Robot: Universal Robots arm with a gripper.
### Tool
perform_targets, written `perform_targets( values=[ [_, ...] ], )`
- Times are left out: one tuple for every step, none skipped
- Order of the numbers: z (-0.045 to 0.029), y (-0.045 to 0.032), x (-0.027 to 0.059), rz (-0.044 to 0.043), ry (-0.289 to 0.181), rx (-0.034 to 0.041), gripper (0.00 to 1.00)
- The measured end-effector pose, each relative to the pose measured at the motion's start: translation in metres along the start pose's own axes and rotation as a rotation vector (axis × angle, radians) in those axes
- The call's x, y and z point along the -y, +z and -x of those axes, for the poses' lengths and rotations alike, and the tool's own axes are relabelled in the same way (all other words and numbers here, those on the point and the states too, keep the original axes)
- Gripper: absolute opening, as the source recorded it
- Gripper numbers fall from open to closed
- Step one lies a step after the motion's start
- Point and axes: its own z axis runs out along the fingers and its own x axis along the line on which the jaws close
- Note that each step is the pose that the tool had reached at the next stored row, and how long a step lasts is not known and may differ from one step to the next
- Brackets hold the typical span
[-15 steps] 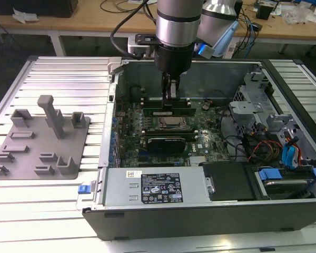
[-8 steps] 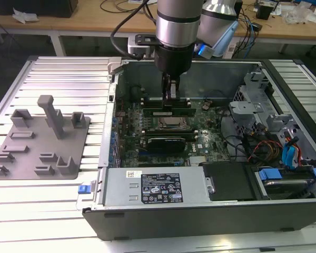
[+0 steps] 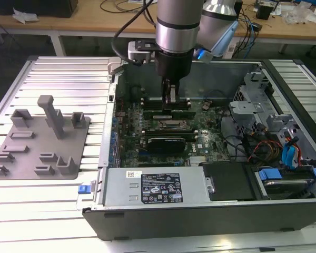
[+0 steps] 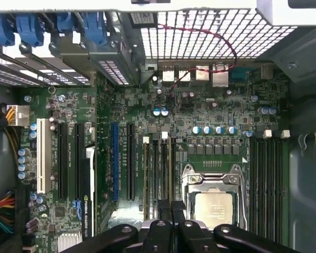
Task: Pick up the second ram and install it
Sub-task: 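Insert the second ram into the second slot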
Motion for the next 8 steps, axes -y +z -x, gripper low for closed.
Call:
perform_targets(
  values=[
    [0.0001, 0.0030, 0.0000, 0.0000, 0.000, 0.0000, 0.09],
    [0.0001, 0.0063, 0.0001, 0.0000, 0.000, 0.0001, 0.09],
    [0.0002, 0.0095, 0.0001, 0.0000, 0.000, 0.0000, 0.09],
    [0.0003, 0.0113, 0.0001, 0.0000, 0.000, 0.0001, 0.09],
    [0.0003, 0.0134, 0.0001, 0.0001, 0.000, -0.0001, 0.09],
    [0.0004, 0.0170, 0.0002, 0.0001, 0.000, -0.0001, 0.09],
    [0.0004, 0.0198, 0.0002, 0.0000, 0.000, 0.0000, 0.09],
    [0.0005, 0.0218, 0.0002, 0.0000, 0.000, 0.0000, 0.09]
  ],
)
